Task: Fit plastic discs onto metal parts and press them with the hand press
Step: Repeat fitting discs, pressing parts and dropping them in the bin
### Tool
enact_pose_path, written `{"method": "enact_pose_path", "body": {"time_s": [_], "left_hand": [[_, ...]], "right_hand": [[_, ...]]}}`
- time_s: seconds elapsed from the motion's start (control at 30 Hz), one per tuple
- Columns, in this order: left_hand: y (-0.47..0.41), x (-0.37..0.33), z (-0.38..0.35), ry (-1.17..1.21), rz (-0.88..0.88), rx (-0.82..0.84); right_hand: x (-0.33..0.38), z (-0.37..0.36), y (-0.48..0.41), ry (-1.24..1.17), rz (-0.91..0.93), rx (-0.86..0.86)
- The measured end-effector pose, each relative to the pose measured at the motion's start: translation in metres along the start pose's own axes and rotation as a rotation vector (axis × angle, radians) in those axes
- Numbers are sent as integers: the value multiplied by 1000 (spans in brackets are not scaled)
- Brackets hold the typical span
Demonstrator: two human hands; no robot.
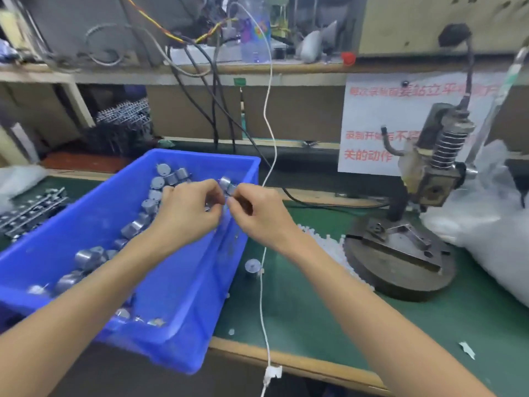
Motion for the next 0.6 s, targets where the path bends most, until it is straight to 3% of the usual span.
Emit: {"method": "enact_pose_path", "body": {"time_s": [0.07,0.2,0.37,0.6], "left_hand": [[-7,38,-11,-79,92,74],[-36,101,-52,-286,224,320],[-83,134,-119,-282,152,572],[-110,148,-160,-367,159,527]], "right_hand": [[4,-28,-21,25,6,117],[-8,-39,-43,40,-55,111],[-20,-46,-54,90,-114,123],[-26,-50,-58,89,-133,145]]}}
Point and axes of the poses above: each hand's wrist, its own y-axis away from the middle knuckle, its own z-axis out of the back of the hand, x = y × z, the point moved 10 cm from there along -y, towards the middle knuckle, and after that the axes turned 13 degrees about x, right-handed, at the moved point
